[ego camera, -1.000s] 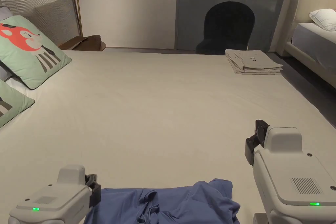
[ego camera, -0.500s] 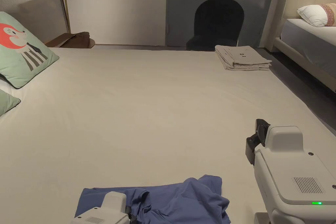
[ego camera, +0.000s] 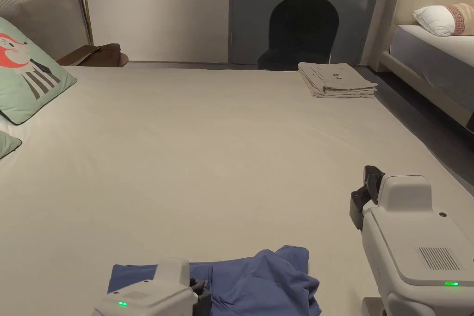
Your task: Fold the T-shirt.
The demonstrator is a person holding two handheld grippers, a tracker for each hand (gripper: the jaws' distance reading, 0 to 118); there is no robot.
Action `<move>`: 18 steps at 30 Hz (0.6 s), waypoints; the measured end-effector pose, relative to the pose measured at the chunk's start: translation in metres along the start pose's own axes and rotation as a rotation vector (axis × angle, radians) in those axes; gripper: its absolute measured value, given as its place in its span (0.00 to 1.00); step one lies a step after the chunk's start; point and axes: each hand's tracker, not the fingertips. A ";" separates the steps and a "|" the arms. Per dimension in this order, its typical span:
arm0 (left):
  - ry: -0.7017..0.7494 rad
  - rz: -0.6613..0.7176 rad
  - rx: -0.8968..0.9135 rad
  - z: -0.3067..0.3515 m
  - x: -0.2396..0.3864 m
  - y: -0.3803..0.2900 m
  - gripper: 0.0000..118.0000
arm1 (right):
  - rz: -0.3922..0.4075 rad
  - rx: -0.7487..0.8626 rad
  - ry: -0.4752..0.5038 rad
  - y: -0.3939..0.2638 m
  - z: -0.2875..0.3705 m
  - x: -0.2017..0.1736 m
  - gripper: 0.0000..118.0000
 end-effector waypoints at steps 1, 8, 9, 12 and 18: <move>-0.059 0.038 0.011 0.011 -0.008 0.008 0.00 | -0.002 0.000 0.004 0.000 -0.001 -0.001 0.00; -0.250 0.278 -0.003 0.061 -0.085 0.040 0.00 | -0.001 0.005 0.034 0.003 -0.003 -0.016 0.00; -0.261 0.326 -0.006 0.065 -0.099 0.041 0.00 | -0.002 0.004 0.040 0.003 -0.004 -0.018 0.00; -0.273 0.417 -0.028 0.073 -0.136 0.038 0.02 | 0.002 0.002 0.048 0.002 -0.004 -0.024 0.00; -0.261 0.517 -0.071 0.076 -0.188 0.024 0.66 | 0.008 -0.007 0.055 0.000 -0.008 -0.032 0.00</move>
